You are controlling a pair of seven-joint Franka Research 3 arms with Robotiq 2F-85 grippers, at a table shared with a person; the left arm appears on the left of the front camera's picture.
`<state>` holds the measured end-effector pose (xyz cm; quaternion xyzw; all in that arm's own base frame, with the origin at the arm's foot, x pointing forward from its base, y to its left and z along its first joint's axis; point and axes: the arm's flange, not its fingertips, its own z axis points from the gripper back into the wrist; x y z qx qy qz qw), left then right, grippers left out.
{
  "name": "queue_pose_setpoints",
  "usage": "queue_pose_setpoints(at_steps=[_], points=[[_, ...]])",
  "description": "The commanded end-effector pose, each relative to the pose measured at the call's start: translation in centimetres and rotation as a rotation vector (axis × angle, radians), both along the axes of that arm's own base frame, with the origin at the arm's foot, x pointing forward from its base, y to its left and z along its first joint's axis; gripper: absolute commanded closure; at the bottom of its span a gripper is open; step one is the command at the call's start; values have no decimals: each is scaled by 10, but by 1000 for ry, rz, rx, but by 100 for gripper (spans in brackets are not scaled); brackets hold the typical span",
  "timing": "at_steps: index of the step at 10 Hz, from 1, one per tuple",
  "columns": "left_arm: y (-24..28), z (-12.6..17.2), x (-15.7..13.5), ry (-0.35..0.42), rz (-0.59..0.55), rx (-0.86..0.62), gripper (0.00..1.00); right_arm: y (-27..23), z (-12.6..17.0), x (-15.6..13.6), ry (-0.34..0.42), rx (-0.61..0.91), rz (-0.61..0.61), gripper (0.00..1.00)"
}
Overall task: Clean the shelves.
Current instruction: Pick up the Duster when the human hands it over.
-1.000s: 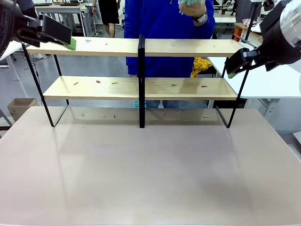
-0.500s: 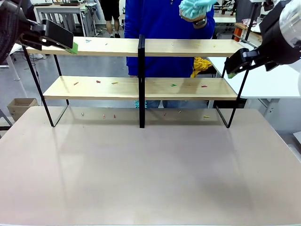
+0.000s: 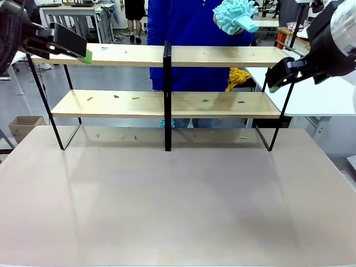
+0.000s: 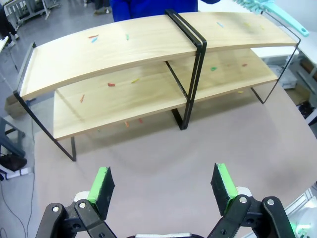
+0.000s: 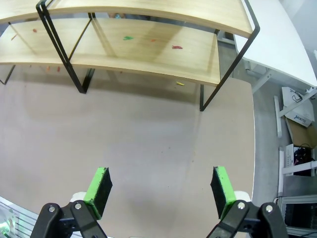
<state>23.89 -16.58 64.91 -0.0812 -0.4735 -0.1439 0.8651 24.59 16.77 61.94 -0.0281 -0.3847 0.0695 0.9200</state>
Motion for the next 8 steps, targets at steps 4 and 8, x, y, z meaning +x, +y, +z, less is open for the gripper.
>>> queue_pose_setpoints(at_steps=[4, 8], points=[[1, 1, -1, -4, 0, -5, 0, 3, 18, -21, -91, 54, 79, 0], [1, 1, -1, -4, 0, -5, 0, -1, 35, -47, -206, 85, 172, 0]])
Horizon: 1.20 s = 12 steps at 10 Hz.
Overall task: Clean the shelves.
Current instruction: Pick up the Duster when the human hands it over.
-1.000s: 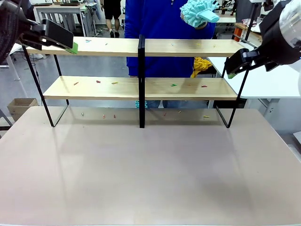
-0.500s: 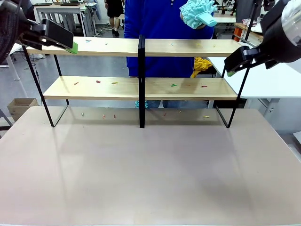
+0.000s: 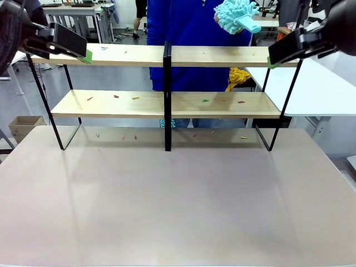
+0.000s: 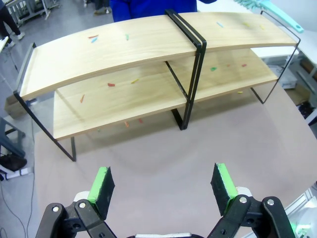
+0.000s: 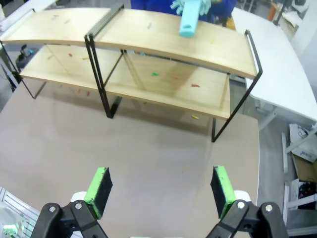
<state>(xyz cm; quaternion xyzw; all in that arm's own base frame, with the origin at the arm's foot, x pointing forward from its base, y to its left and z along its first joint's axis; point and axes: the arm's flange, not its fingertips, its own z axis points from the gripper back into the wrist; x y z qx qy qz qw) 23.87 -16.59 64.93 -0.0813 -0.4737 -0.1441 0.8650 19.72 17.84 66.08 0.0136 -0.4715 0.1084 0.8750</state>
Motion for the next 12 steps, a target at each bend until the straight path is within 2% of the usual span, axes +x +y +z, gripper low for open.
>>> queue_pose_setpoints(at_steps=[1, 7, 8, 12], points=[[1, 1, -1, -3, 1, -5, 0, -14, -4, 2, -30, 36, 65, 0], [1, 1, -1, -3, 1, -5, 0, -17, -5, 10, -26, 85, 65, 0], [1, 1, -1, -3, 1, -5, 0, -16, 1, 4, -30, 58, 26, 0], [1, 1, -1, -3, 1, -5, 0, -16, 1, 4, -30, 58, 26, 0]])
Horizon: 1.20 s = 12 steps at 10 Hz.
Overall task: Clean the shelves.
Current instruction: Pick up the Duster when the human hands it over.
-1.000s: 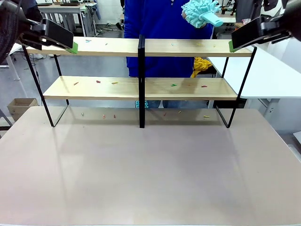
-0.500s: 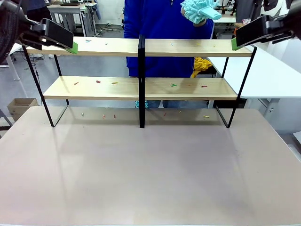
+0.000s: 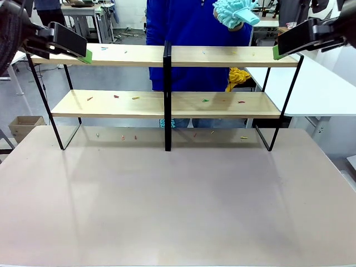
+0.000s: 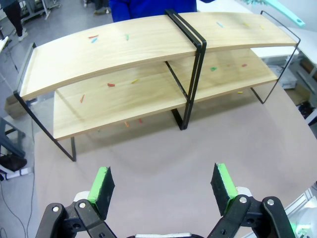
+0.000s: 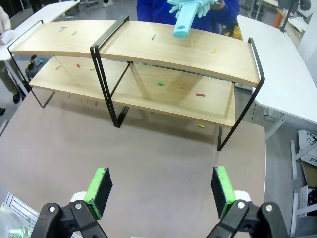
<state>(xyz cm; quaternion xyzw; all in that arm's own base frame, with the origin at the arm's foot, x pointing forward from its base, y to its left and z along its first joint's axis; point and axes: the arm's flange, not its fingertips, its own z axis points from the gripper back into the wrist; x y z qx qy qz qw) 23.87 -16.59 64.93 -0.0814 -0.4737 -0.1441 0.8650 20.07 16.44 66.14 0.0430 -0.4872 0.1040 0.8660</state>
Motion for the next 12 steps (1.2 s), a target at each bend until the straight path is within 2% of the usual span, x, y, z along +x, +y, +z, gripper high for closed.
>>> queue_pose_setpoints(at_steps=[1, 7, 8, 11, 12], points=[[1, 1, -1, -3, 1, -5, 0, -2, 1, 0, -1, -1, 4, 0], [1, 1, -1, -3, 1, -5, 0, 0, 0, 0, 0, 0, 0, 0], [1, 1, -1, -3, 1, -5, 0, -3, 1, 8, 74, 31, 43, 0], [1, 1, -1, -3, 1, -5, 0, -24, 12, 22, 230, 164, 65, 0], [1, 1, -1, -3, 1, -5, 0, -47, 19, 31, 367, 283, 81, 0]])
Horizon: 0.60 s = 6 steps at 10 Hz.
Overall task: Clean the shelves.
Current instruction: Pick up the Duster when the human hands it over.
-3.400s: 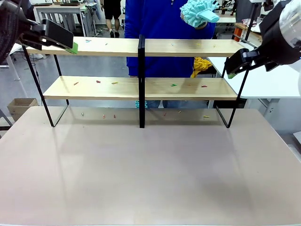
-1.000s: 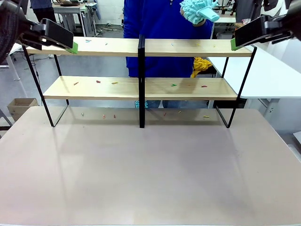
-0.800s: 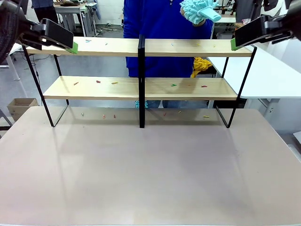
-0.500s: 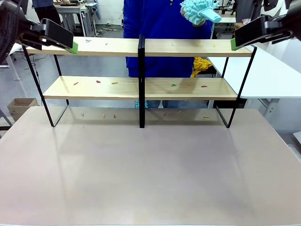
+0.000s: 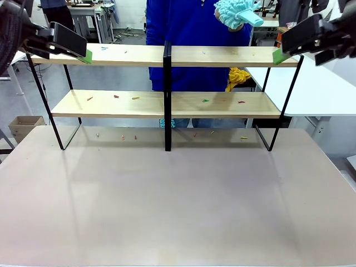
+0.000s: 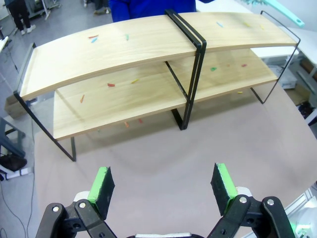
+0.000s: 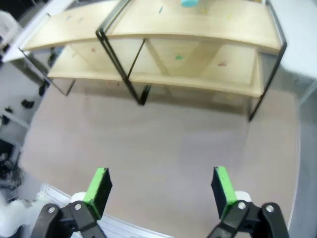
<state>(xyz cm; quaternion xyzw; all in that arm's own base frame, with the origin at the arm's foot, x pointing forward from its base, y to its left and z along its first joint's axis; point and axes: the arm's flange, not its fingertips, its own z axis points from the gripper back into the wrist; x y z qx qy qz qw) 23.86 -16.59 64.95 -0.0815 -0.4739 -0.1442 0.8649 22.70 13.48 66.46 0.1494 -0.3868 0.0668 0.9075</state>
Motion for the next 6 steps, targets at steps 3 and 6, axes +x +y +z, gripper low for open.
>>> queue_pose_setpoints(at_steps=[3, 6], points=[[1, 1, -1, -3, 1, -5, 0, -95, 24, 34, 398, 599, 80, 0], [1, 1, -1, -3, 1, -5, 0, -153, 12, 31, 295, 806, -328, 0]])
